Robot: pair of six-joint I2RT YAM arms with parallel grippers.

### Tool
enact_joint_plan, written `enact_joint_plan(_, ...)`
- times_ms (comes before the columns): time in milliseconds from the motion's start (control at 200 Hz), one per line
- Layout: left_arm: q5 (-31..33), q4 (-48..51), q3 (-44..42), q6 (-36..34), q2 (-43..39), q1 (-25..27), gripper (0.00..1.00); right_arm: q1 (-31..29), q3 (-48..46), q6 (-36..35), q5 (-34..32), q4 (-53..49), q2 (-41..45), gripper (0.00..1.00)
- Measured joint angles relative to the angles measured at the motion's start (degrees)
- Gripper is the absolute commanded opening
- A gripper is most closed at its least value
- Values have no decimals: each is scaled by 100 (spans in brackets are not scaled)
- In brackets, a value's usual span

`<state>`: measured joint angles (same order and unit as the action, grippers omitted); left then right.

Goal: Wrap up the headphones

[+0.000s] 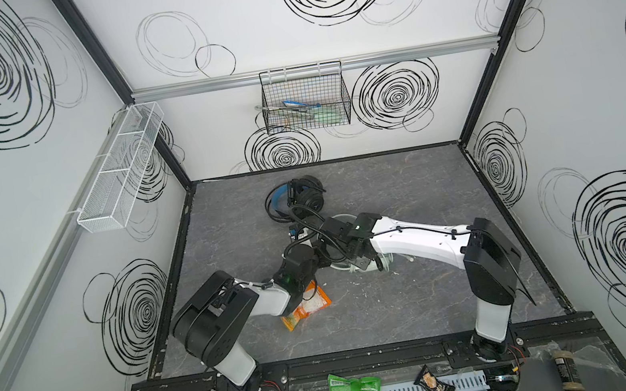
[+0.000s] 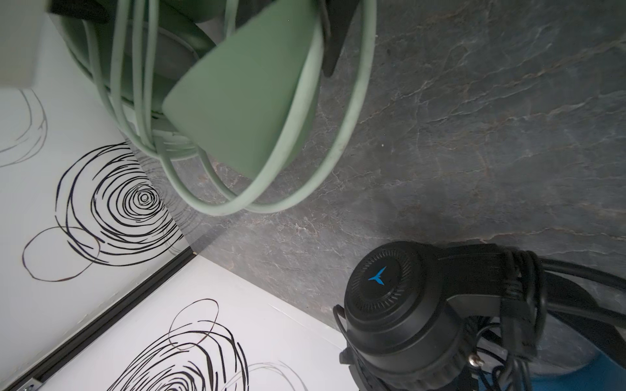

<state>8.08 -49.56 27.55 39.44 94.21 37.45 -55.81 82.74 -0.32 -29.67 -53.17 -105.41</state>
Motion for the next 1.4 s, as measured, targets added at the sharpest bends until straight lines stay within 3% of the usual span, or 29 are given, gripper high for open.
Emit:
enact_joint_plan(370,-55,0,35,0,44,-24,0,50,-66,-22,-59,199,0,36)
enact_joint_plan(620,-57,4,37,0,63,-44,0,63,-127,-90,9,348,-26,30)
enact_joint_plan(800,-61,15,37,-9,74,-61,0,114,-127,-131,87,498,-179,35)
enact_joint_plan(1261,-254,144,37,9,107,-74,0,254,-140,-92,66,822,-297,37)
enact_joint_plan(1296,-267,144,37,20,109,-83,0,245,-175,-79,63,837,-264,38)
enact_joint_plan(1326,-284,142,37,24,116,-87,0,234,-208,-66,63,841,-232,48)
enact_joint_plan(1401,-345,146,50,44,151,-98,0,157,-304,4,59,850,-96,52)
